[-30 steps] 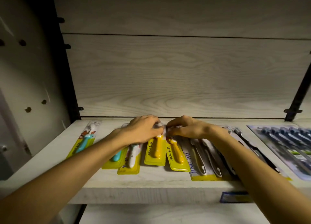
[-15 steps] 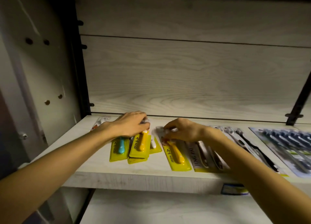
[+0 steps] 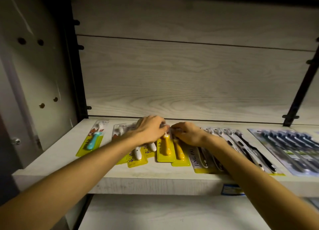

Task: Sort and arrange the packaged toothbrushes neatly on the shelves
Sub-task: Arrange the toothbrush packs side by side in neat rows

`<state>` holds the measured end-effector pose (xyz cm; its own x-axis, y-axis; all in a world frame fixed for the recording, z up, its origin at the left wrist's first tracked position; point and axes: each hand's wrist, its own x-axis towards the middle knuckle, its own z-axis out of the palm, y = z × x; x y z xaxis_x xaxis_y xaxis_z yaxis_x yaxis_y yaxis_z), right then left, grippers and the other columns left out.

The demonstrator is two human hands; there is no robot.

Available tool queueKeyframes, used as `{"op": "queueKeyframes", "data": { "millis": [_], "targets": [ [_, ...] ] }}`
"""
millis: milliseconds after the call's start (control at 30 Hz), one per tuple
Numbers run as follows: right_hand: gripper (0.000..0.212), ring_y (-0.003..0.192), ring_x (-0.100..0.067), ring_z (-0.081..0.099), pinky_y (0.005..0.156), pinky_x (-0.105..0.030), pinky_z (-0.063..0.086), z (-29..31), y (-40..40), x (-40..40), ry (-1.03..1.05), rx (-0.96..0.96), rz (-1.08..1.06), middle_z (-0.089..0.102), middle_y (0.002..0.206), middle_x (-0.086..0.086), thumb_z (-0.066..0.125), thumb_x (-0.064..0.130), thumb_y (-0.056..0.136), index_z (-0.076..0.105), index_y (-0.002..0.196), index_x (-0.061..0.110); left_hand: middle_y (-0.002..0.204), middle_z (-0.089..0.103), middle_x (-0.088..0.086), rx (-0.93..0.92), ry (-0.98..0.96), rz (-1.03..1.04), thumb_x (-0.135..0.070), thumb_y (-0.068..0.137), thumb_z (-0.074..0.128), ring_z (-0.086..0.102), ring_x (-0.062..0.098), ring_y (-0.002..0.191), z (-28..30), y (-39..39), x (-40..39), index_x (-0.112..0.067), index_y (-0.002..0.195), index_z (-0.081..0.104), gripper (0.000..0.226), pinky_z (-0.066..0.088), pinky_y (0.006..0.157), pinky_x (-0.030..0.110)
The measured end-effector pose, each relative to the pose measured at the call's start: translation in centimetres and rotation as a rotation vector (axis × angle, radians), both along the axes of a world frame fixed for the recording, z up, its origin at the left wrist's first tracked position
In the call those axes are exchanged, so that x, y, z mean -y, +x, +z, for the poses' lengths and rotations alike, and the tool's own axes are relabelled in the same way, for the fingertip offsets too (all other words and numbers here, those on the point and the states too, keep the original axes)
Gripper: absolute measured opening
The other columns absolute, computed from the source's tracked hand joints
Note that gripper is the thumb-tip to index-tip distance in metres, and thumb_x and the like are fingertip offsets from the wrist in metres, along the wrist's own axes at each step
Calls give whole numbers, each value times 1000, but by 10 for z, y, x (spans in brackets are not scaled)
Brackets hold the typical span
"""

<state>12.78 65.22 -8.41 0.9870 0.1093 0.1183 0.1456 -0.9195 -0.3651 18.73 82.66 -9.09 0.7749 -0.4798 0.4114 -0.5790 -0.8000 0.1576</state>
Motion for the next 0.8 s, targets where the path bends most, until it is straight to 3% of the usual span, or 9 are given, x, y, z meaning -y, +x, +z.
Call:
{"op": "queueKeyframes", "data": {
  "millis": [167,233,333,433,533,667,800],
  "targets": [
    [36,126,-25,52,115,-56,25,-3,1,3,-74,-21,-33,62,133,-2,39,32,103,56,133,25,92,73,-3,-77,-25,-67,-58,99,41,66,28,93,-6,0,-4,-34,104,71,39,41,66,32],
    [44,137,-25,44,120,-56,12,-4,3,0,-129,-7,-32,52,147,-3,35,34,104,43,147,24,98,74,-6,-69,-54,-64,-58,100,40,67,26,98,-2,1,-10,-34,108,69,38,44,70,32],
    [51,142,-23,38,121,-53,5,-2,10,-4,-212,26,-13,43,154,-5,28,45,105,39,149,21,117,72,-2,104,-1,57,-59,96,46,65,25,110,5,8,-28,-28,118,68,44,47,86,33],
    [58,144,-25,34,121,-48,10,1,15,-17,-272,-20,5,37,156,-10,27,51,104,36,150,17,115,71,1,-49,73,137,-63,91,52,64,27,107,2,13,-48,-26,109,67,44,45,80,34],
    [57,143,-29,33,118,-40,24,-2,16,-37,-210,-30,35,34,157,-14,34,45,104,32,151,13,106,72,1,-108,35,140,-56,91,52,64,27,97,-8,12,-55,-24,99,65,35,40,70,32],
    [45,138,-33,38,111,-36,30,-7,13,-57,-87,-26,4,42,150,-20,40,27,103,43,143,5,113,73,-1,-102,-46,89,-43,94,57,65,26,102,-7,10,-65,-28,113,68,27,49,79,34],
    [31,124,-35,48,98,-35,38,-7,9,-63,-8,-23,-73,53,135,-22,44,17,99,54,124,2,112,74,-3,-161,-180,13,-34,94,64,69,19,101,-8,8,-75,-27,115,70,23,54,89,36]
  ]
}}
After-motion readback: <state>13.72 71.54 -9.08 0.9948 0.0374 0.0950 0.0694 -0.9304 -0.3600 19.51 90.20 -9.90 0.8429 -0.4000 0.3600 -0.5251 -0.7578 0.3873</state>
